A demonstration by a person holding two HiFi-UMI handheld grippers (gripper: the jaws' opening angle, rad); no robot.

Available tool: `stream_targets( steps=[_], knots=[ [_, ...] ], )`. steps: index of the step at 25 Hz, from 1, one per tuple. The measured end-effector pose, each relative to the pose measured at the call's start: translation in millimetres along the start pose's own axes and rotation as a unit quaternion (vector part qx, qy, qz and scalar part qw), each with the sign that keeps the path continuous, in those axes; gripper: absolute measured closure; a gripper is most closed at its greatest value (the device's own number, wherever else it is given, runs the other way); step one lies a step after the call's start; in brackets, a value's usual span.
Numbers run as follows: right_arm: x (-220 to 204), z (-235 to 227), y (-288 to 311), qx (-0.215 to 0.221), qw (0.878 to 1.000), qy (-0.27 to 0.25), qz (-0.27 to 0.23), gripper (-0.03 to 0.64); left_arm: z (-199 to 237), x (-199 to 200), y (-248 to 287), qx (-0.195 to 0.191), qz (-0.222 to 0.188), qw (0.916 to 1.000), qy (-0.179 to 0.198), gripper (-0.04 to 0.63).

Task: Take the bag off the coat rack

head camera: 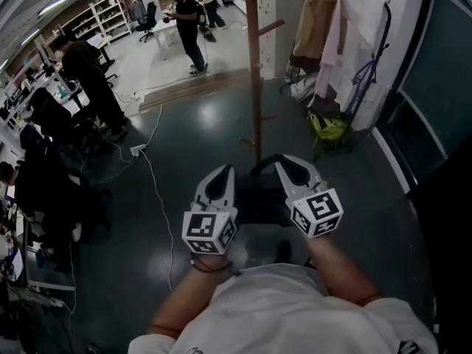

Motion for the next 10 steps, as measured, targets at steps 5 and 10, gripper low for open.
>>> stream_targets(
  steps=[5,10],
  knots=[
    [4.3,2.3,0.4,-0.002,1.0,-0.002,-0.002,0.591,3.2,3.6,-3.4,0.001,-0.003,1.0,0.0,0.588],
    [11.3,12.3,-0.2,-0.002,1.0,-0.003,-0.002,0.591,6.2,9.5,-13.3,-0.001,-0.005,1.0,-0.001,0.589]
  ],
)
Point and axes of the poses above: the fingertips, and each gripper's own axes: y forward along the fingers, z to its left, x out of its top, the point moved 1 cm from there along -y, backward along the fingers, and after that the axes turned 7 degrees about -y, right-handed, at the moved point
